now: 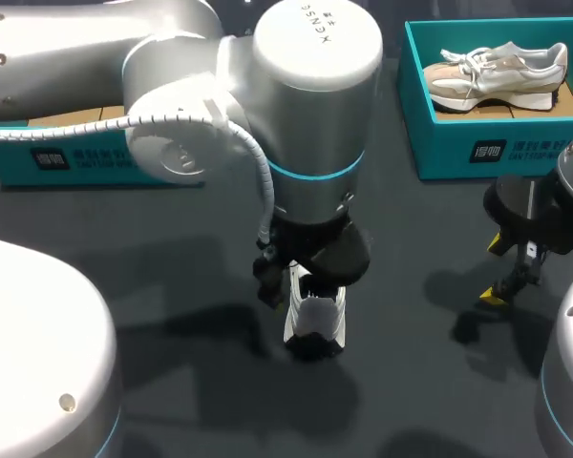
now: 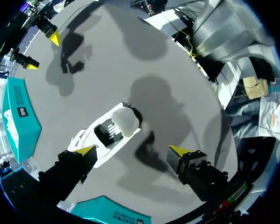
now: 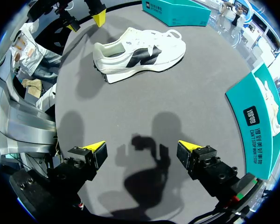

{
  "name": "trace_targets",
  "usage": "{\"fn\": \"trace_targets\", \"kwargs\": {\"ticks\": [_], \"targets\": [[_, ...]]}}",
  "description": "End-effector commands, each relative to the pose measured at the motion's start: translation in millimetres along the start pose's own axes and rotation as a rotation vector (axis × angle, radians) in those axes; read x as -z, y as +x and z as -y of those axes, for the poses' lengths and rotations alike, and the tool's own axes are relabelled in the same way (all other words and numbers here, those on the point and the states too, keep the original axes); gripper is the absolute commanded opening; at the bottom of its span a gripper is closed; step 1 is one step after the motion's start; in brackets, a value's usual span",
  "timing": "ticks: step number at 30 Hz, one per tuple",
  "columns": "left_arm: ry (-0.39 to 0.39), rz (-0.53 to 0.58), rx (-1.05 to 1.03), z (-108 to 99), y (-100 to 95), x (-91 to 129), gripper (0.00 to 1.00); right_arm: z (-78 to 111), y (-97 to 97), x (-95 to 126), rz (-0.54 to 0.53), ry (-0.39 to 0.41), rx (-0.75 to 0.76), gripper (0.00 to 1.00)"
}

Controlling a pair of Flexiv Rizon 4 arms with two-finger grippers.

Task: Take the shoe out of the shoebox, open the shoe tongue, remove and reinsert the insole, then place the shoe into the shoebox

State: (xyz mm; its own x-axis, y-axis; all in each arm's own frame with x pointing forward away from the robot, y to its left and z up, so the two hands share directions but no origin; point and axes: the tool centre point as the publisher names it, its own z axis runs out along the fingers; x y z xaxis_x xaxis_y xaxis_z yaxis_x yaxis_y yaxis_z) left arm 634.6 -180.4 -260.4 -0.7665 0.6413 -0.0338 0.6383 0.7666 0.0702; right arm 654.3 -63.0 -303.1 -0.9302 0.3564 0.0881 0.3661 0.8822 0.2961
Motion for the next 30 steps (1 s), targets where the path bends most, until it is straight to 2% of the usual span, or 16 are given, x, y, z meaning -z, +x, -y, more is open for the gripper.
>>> {"fn": "trace_targets", "kwargs": {"ticks": [1, 7, 14, 25, 30], "targets": [[-0.140, 0.022, 0.374, 4.5, 1.2, 1.9, 1.00, 0.7, 1.6, 0.0, 0.004, 0.001, 0.000, 1.00], [-0.049, -0.019, 0.480, 3.0, 2.0, -13.0, 1.00, 0.7, 1.6, 0.0, 0.004, 0.001, 0.000, 1.00], [-0.016, 0.027, 0.581, 12.2, 6.0, -33.1, 1.00, 0.7, 1.6, 0.0, 0.004, 0.001, 0.000, 1.00], [0.030, 0.042, 0.557, 23.8, 6.2, -61.4, 1.00, 0.7, 1.6, 0.0, 0.004, 0.001, 0.000, 1.00], [0.021, 0.040, 0.562, 26.6, 3.9, -73.4, 1.00, 0.7, 1.6, 0.0, 0.004, 0.001, 0.000, 1.00]]}}
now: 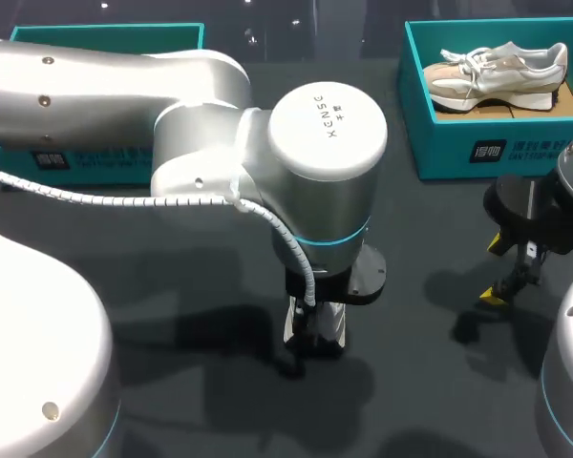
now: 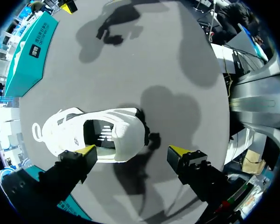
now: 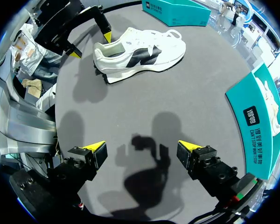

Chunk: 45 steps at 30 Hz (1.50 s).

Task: Take the shoe out of the shoebox, open the shoe tongue, remove and reinsert the insole, then place the shoe into the shoebox

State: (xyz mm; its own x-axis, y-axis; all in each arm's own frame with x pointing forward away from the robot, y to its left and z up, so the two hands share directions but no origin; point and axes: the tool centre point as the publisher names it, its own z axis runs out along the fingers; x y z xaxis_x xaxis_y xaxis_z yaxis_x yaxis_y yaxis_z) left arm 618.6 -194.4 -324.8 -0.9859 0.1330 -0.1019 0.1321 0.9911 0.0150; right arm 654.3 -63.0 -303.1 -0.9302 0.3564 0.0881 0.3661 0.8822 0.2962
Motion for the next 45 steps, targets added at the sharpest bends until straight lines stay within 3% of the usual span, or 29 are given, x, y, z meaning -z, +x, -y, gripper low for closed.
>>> {"fn": "trace_targets", "kwargs": {"ticks": [1, 16, 27, 35, 42, 45], "targets": [[0.001, -0.003, -0.003, 2.5, -0.2, -13.4, 1.00, 0.7, 1.6, 0.0, 0.004, 0.001, 0.000, 1.00], [-0.014, -0.040, -0.009, 16.2, 5.7, -44.8, 0.98, 0.7, 1.6, 0.0, 0.004, 0.001, 0.000, 1.00], [-0.008, -0.067, 0.013, 12.3, 6.8, -55.6, 0.80, 0.7, 1.6, 0.0, 0.004, 0.001, 0.000, 1.00], [-0.001, -0.079, 0.029, 10.1, 6.7, -59.5, 0.72, 0.7, 1.6, 0.0, 0.004, 0.001, 0.000, 1.00], [0.012, -0.094, 0.033, 7.5, 7.1, -62.8, 0.58, 0.7, 1.6, 0.0, 0.004, 0.001, 0.000, 1.00], [0.012, -0.099, 0.031, 7.2, 7.3, -63.7, 0.44, 0.7, 1.6, 0.0, 0.004, 0.001, 0.000, 1.00]]}}
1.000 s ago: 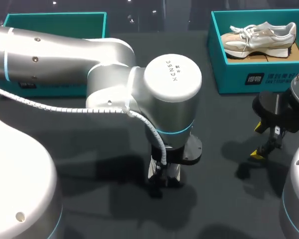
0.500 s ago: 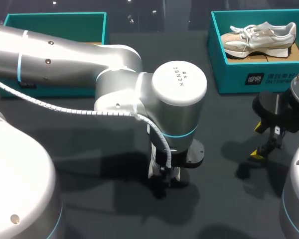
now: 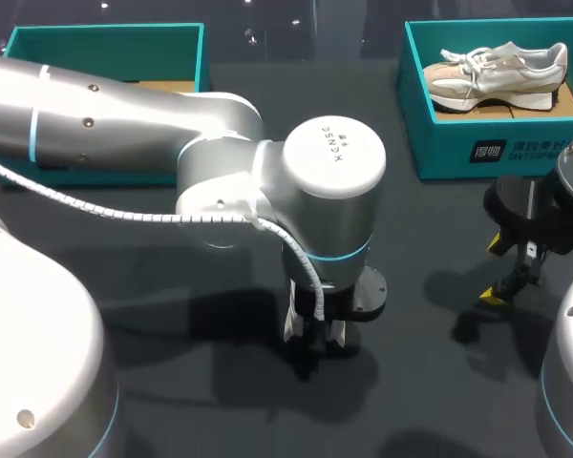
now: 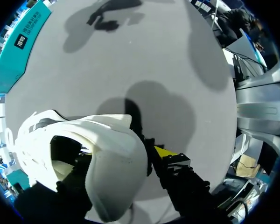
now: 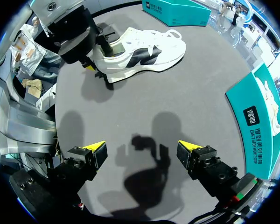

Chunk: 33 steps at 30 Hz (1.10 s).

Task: Take the shoe out of the shoebox, open the shoe tongue, remove and reinsert the insole, then place the shoe into the shoebox

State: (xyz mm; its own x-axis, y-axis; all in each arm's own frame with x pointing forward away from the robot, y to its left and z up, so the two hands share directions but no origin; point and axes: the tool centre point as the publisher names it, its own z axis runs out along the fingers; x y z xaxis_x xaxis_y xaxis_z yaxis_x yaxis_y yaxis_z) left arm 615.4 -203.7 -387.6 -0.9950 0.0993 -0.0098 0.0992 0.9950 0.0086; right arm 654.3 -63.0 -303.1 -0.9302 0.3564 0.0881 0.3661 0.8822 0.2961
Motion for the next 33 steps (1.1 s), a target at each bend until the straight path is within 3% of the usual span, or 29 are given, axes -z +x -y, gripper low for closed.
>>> {"fn": "trace_targets", "kwargs": {"ticks": [1, 5, 10, 16, 24, 33], "targets": [[0.009, -0.011, -0.005, -3.7, -1.2, -1.8, 0.38, 0.7, 1.6, 0.0, 0.004, 0.001, 0.000, 1.00], [0.013, -0.024, -0.010, -5.1, -0.9, -3.1, 0.00, 0.7, 1.6, 0.0, 0.004, 0.001, 0.000, 1.00], [0.032, -0.045, -0.021, -7.6, 1.9, -1.1, 0.00, 0.7, 1.6, 0.0, 0.004, 0.001, 0.000, 1.00], [0.045, -0.061, -0.031, -12.5, 2.4, 16.1, 0.00, 0.7, 1.6, 0.0, 0.004, 0.001, 0.000, 1.00], [0.018, -0.085, -0.037, -29.2, -15.5, 82.1, 0.00, 0.7, 1.6, 0.0, 0.004, 0.001, 0.000, 1.00], [0.014, -0.067, -0.053, -60.3, -39.0, 173.1, 0.00, 0.7, 1.6, 0.0, 0.004, 0.001, 0.000, 1.00]]}}
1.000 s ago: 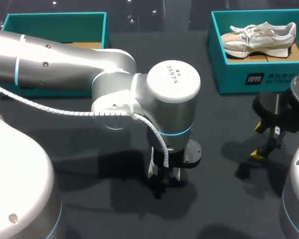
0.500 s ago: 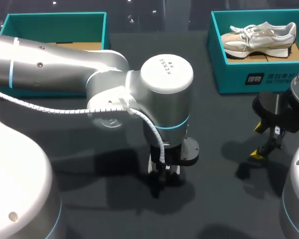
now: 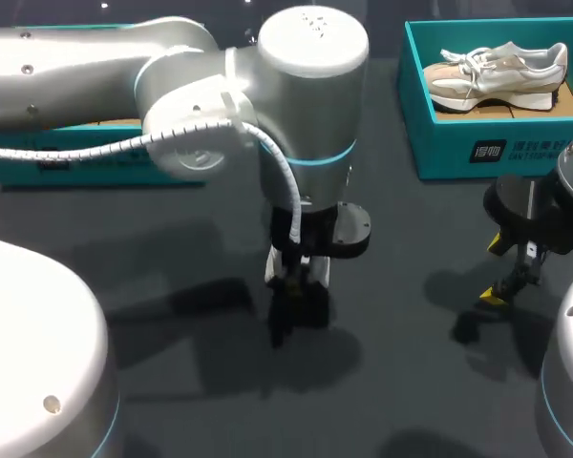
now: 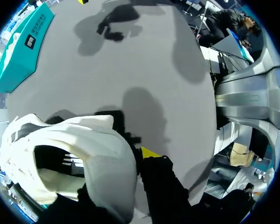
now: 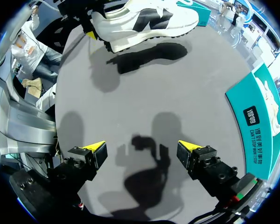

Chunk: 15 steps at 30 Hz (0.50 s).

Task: Take the shoe out of the shoebox, open the shoe tongue, remove and reinsert the insole, then place the shoe into the shoebox

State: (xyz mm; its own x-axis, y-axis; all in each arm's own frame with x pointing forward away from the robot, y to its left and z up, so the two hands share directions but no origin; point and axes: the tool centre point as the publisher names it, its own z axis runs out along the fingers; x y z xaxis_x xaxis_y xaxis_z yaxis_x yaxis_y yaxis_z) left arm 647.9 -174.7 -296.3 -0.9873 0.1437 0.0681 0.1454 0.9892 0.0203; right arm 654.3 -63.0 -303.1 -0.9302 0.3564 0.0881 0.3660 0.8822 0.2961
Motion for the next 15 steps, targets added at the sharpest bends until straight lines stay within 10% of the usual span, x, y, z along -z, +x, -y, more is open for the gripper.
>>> {"fn": "trace_targets", "kwargs": {"ticks": [1, 15], "targets": [[0.029, 0.008, -0.011, -33.0, -5.0, 92.1, 0.00, 0.7, 1.6, 0.0, 0.004, 0.001, 0.000, 1.00], [0.032, 0.012, 0.051, -121.9, -61.4, 168.1, 0.00, 0.7, 1.6, 0.0, 0.004, 0.001, 0.000, 1.00]]}}
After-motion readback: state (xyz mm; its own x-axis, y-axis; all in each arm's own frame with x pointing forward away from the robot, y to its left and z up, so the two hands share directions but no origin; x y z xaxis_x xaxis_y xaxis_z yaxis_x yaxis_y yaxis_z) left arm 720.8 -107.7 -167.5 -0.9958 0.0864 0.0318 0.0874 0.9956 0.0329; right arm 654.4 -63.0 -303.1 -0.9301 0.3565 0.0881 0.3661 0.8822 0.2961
